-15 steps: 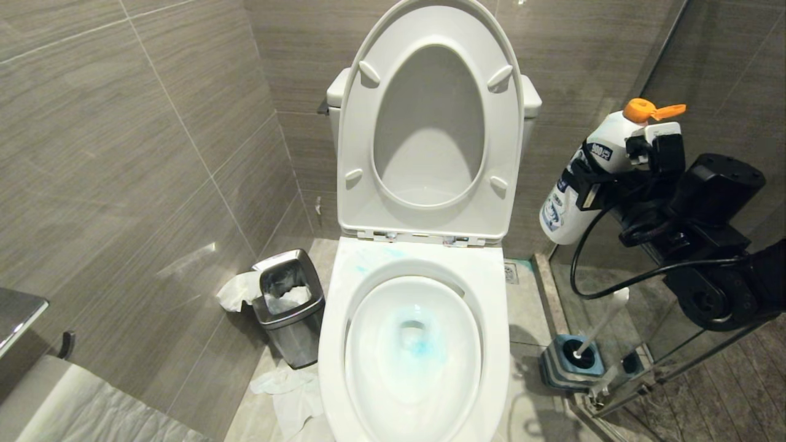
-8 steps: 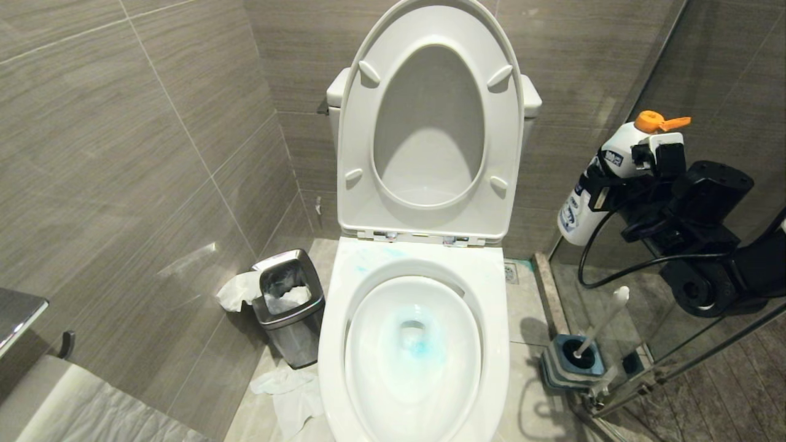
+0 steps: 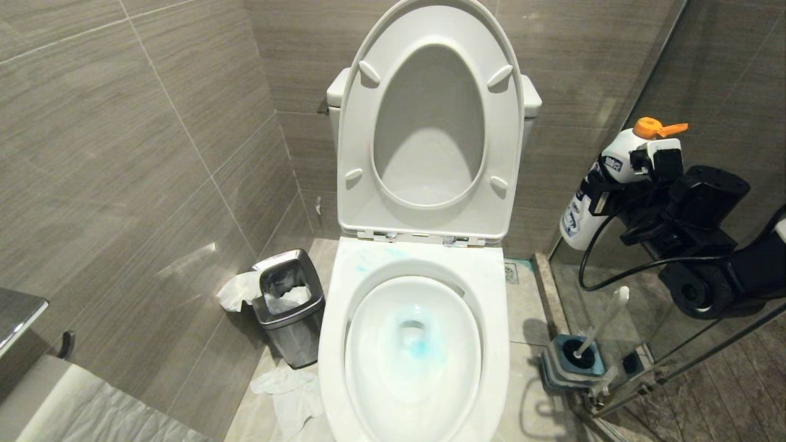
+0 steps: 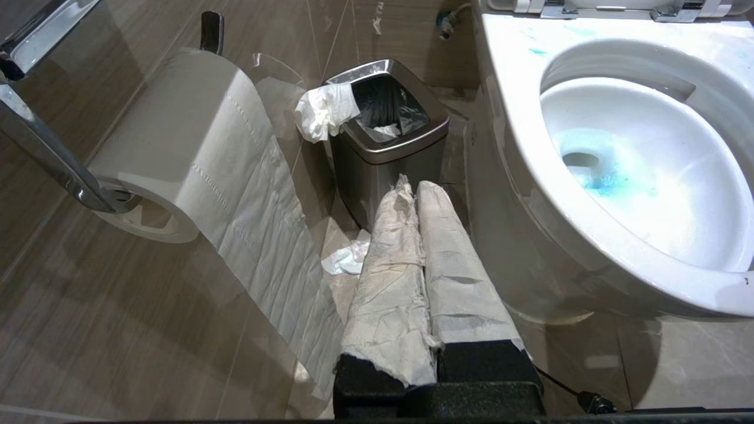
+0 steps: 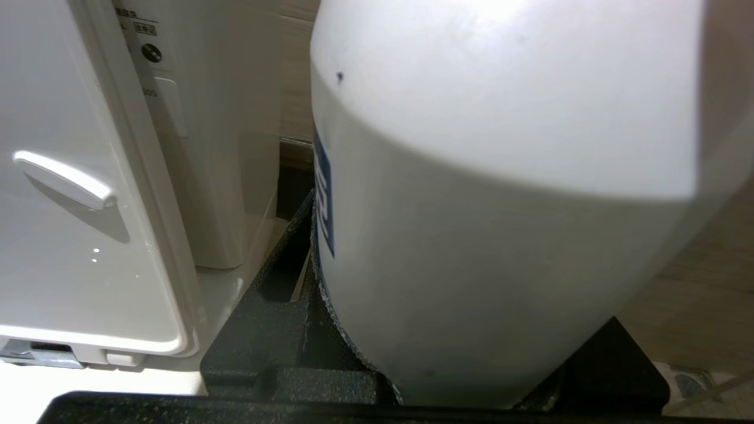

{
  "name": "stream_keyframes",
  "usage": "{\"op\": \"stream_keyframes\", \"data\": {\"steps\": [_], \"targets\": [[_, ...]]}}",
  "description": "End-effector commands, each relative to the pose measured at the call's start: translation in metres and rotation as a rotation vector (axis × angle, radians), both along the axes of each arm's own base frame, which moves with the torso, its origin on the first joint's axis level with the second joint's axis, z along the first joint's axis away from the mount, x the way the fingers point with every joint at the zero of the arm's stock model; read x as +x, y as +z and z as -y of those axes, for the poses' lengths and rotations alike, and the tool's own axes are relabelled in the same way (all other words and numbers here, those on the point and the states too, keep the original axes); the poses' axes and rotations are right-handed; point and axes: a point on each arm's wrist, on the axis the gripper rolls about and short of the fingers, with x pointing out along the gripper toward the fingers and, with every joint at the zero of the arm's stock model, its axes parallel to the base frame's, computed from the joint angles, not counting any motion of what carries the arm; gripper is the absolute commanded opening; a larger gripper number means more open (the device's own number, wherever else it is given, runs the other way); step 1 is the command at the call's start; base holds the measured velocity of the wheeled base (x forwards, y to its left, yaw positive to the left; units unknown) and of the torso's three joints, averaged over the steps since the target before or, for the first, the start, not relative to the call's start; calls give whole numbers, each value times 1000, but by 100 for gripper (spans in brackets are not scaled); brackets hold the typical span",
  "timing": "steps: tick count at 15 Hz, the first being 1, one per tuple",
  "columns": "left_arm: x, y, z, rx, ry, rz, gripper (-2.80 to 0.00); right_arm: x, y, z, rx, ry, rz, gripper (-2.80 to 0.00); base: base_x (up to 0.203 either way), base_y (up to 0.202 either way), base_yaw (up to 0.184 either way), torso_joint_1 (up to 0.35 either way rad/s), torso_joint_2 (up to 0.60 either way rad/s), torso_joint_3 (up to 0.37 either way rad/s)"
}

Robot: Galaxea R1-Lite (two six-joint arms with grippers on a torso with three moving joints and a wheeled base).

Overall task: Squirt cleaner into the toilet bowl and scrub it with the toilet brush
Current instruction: Place the cleaning agent on the floor

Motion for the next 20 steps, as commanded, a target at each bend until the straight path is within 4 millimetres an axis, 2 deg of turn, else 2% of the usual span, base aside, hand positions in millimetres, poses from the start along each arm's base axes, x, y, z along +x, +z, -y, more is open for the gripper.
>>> {"op": "stream_keyframes", "data": {"steps": [1,4,9,16,20], "targets": [[0,0,0,3,0,-3,-280,-3,4,0,-1,0,12,-280,0,0,0,0,0,0],[0,0,0,5,-1,-2,-280,-2,0,-1,-3,1,2,-280,0,0,0,0,0,0],[0,0,0,5,-1,-2,-280,12,-30,-1,-3,0,-68,-280,0,0,0,3,0,-134],[0,0,0,5,0,-2,-280,16,-36,0,-2,-2,-82,-280,0,0,0,3,1,-193],[0,0,0,5,0,-2,-280,26,-43,-1,-2,6,-81,-280,0,0,0,4,1,-198]]}}
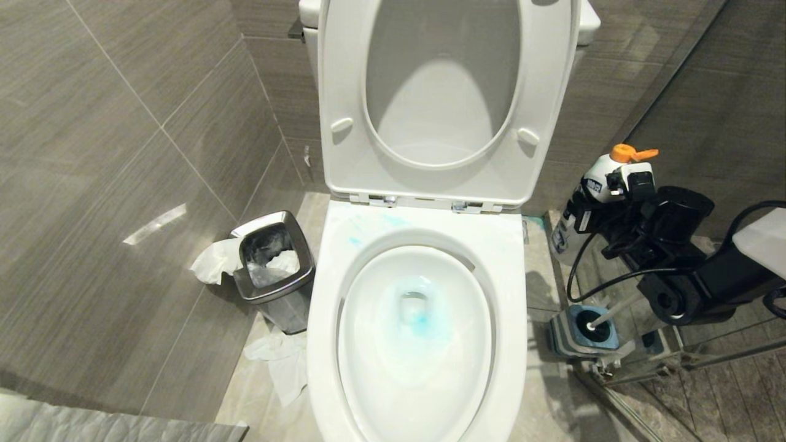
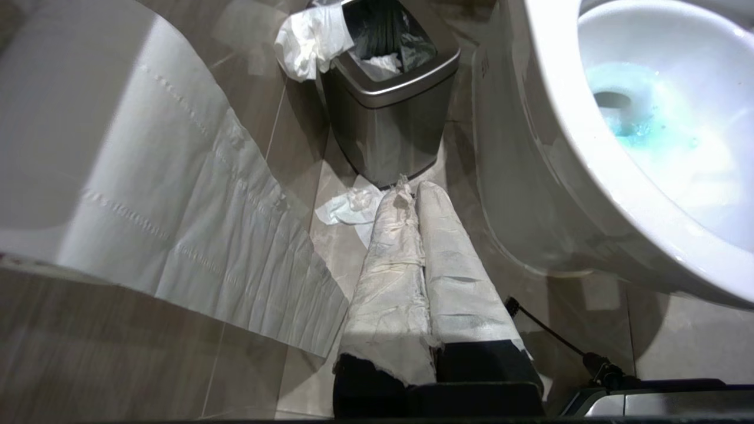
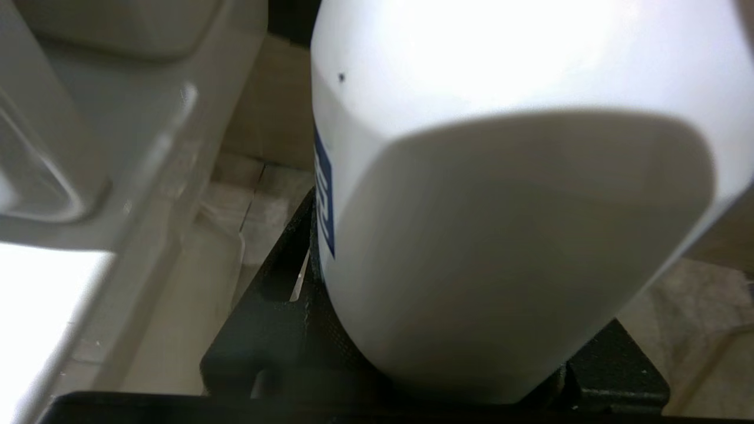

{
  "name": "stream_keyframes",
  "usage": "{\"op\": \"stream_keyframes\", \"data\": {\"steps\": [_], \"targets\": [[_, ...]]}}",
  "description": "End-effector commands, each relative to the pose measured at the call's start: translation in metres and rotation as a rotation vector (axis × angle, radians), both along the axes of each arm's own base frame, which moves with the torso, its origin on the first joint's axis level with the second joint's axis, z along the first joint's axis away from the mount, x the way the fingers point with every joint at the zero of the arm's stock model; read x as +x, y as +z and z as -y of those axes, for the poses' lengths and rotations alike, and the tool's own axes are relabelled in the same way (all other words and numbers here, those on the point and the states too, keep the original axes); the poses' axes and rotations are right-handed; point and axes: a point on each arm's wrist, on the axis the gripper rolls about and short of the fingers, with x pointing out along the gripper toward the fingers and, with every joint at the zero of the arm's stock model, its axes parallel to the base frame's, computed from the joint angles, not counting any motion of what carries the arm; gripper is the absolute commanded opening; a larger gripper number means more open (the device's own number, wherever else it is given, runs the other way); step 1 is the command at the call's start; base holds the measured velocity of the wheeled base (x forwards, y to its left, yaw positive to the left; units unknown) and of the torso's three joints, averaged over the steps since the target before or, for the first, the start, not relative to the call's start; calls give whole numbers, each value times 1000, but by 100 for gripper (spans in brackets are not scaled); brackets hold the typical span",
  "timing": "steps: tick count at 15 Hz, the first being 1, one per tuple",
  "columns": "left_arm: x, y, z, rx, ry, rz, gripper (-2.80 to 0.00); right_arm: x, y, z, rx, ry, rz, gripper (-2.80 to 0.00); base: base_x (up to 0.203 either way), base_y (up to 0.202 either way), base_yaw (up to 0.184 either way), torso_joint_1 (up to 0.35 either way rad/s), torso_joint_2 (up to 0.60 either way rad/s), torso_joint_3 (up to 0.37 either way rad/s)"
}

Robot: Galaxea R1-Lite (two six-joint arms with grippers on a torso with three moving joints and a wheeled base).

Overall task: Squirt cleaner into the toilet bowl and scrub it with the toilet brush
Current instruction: Place the cleaning agent on the floor

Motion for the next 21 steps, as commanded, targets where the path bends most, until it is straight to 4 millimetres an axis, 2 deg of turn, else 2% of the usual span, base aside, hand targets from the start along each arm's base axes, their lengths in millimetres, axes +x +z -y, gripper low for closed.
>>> {"op": "stream_keyframes", "data": {"steps": [1,15,18,21], "targets": [[0,0,0,0,0,-2,-280,7,-6,-1,-1,2,-1,-280,0,0,0,5,7,-200],[0,0,0,5,-1,-2,-280,48,-27,-7,0,16,44,-280,0,0,0,4,3,-198],[0,0,0,5,-1,-2,-280,51,-23,-13,-2,50,64,-280,0,0,0,4,6,-196],[0,0,0,3,-1,-3,-280,56,-10,-18,-3,61,118,-280,0,0,0,3,6,-106]]}}
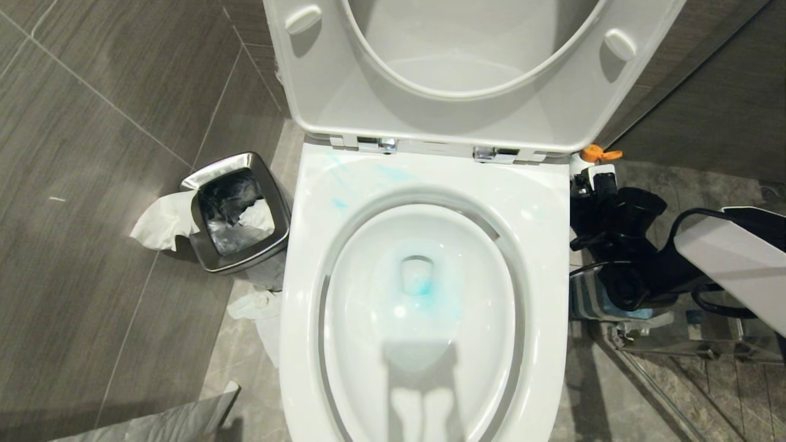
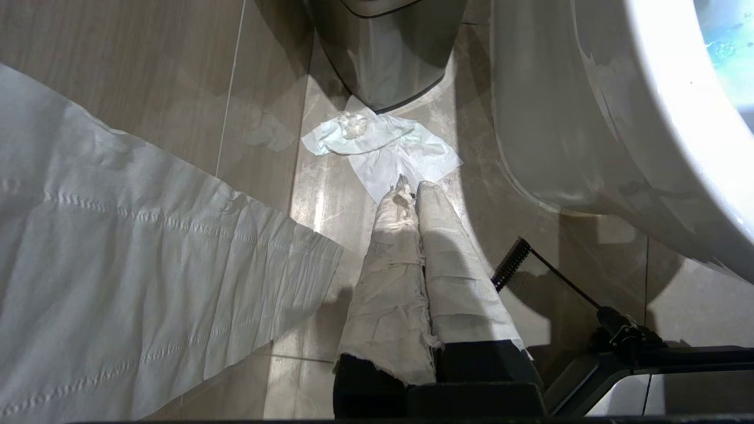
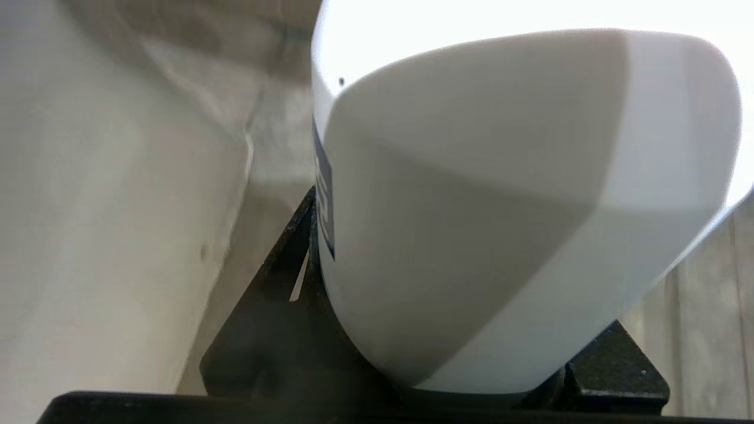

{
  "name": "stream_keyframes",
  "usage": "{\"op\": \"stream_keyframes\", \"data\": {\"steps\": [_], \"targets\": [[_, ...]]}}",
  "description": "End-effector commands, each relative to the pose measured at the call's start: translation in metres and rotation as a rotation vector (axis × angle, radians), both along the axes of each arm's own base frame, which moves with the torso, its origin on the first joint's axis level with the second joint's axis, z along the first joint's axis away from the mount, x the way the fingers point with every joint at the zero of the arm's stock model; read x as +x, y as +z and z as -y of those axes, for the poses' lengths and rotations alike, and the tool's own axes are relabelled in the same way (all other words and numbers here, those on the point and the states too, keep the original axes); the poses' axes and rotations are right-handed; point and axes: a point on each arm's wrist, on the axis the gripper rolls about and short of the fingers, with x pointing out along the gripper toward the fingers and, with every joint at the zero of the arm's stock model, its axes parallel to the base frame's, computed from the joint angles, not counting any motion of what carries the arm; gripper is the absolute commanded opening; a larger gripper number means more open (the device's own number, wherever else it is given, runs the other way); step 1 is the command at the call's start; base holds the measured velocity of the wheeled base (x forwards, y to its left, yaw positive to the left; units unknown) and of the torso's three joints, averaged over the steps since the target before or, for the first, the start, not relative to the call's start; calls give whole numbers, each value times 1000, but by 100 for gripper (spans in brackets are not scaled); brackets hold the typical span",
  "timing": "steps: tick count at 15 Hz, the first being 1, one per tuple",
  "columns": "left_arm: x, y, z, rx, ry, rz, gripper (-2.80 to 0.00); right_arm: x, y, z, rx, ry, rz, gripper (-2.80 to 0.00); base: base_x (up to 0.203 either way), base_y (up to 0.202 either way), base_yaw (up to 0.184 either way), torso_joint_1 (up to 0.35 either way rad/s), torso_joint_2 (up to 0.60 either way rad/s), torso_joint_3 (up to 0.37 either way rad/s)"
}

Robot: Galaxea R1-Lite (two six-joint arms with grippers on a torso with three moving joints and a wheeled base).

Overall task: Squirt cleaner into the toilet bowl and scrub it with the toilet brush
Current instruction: Place the cleaning agent on the floor

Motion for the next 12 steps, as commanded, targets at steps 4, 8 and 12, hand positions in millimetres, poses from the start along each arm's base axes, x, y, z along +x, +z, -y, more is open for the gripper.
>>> {"op": "stream_keyframes", "data": {"steps": [4,8,12], "targets": [[0,0,0,-11,1,-3,-280,6,12,-6,-4,14,59,-280,0,0,0,2,1,-8],[0,0,0,-11,0,-2,-280,10,0,-14,-4,29,43,-280,0,0,0,0,0,0],[0,0,0,-11,2,-3,-280,18,-21,-15,-22,27,119,-280,0,0,0,0,0,0]]}}
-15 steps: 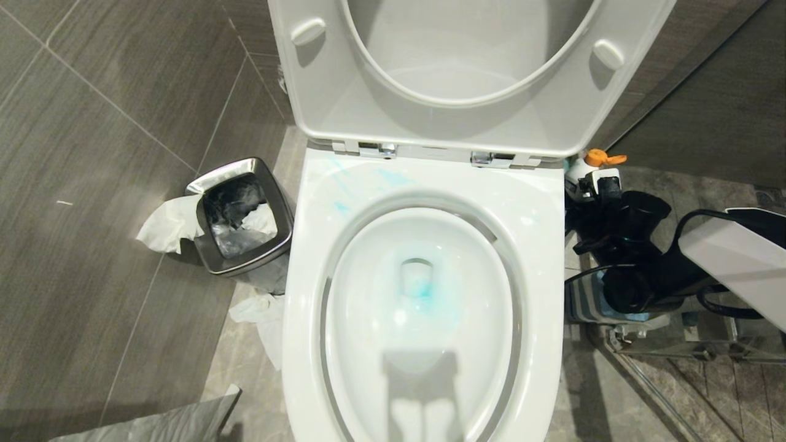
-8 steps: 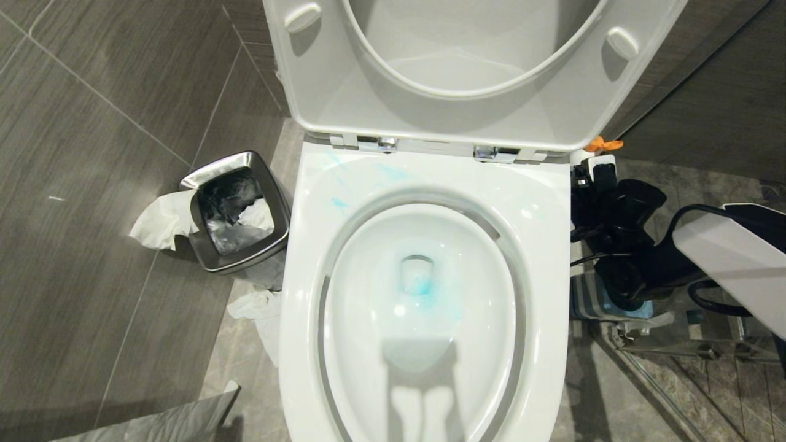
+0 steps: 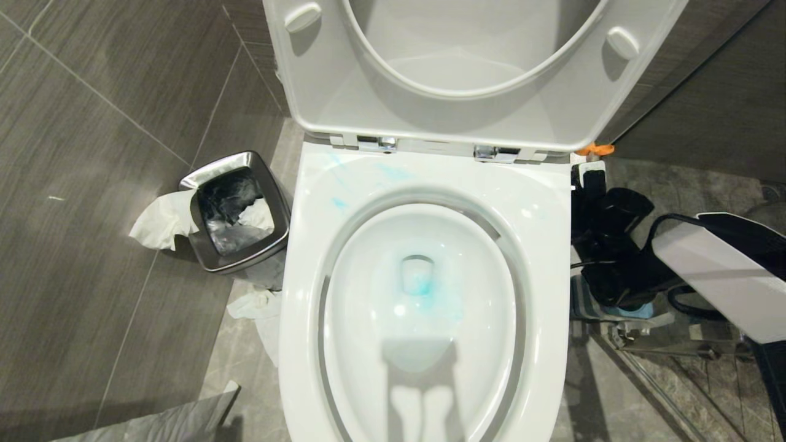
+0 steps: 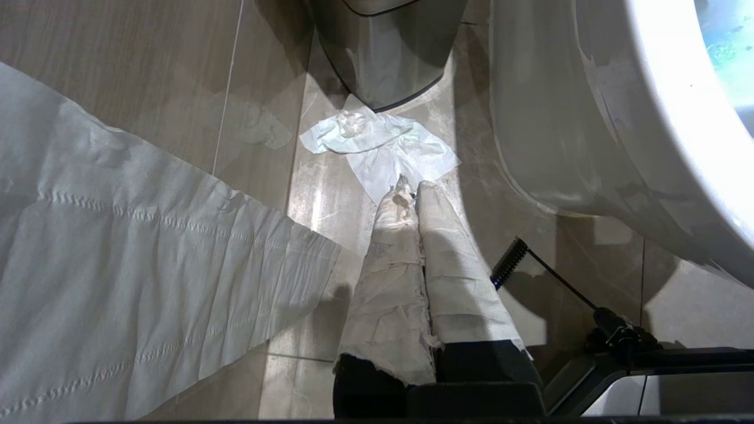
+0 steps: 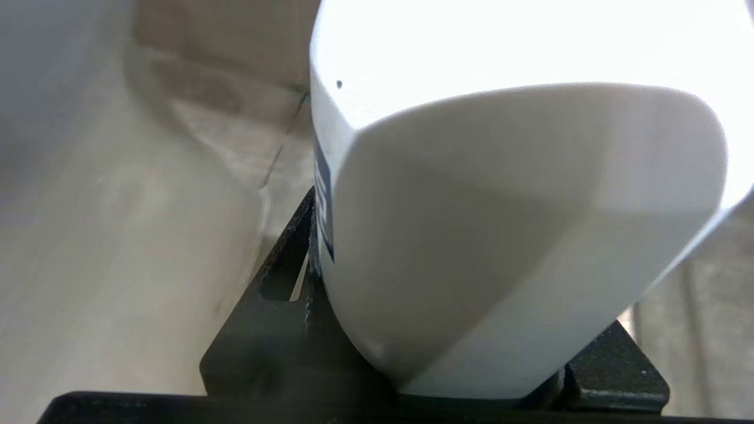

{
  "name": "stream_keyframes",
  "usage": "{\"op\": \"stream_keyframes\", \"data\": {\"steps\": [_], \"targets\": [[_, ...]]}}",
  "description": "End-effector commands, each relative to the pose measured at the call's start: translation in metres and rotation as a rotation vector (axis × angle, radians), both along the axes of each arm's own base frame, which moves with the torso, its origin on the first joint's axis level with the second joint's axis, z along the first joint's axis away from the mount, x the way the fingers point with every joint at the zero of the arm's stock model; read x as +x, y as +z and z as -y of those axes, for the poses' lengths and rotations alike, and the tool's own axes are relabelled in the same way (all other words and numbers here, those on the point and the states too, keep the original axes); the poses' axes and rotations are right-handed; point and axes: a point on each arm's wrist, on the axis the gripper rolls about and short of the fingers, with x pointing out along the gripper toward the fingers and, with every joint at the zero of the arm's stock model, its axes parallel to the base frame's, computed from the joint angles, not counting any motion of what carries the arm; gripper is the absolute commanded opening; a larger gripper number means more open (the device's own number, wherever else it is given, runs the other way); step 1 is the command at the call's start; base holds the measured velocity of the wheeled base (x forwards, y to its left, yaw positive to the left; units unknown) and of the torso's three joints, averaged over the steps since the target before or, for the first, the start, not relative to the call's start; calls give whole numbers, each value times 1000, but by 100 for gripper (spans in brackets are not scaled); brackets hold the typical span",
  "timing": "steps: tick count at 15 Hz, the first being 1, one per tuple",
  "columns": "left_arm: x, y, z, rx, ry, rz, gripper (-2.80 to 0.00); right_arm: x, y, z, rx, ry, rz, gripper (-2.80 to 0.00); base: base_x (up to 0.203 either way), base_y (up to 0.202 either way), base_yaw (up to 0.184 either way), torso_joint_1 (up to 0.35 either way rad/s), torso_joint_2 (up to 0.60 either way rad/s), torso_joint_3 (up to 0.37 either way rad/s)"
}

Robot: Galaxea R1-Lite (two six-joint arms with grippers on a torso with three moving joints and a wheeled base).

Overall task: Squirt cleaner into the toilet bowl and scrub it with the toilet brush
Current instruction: Place the cleaning agent on the floor

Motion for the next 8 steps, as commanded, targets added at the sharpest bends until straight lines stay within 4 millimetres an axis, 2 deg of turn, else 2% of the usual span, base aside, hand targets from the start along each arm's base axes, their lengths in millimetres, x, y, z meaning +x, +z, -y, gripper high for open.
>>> {"op": "stream_keyframes", "data": {"steps": [1,3,8], "targets": [[0,0,0,0,1,-1,-280,6,-27,-1,-11,9,1,-280,0,0,0,0,0,0],[0,0,0,0,0,-1,-280,15,-33,-1,-12,3,37,-280,0,0,0,0,0,0],[0,0,0,0,-1,-1,-280,46,-68,1,-8,-36,149,-280,0,0,0,0,0,0]]}}
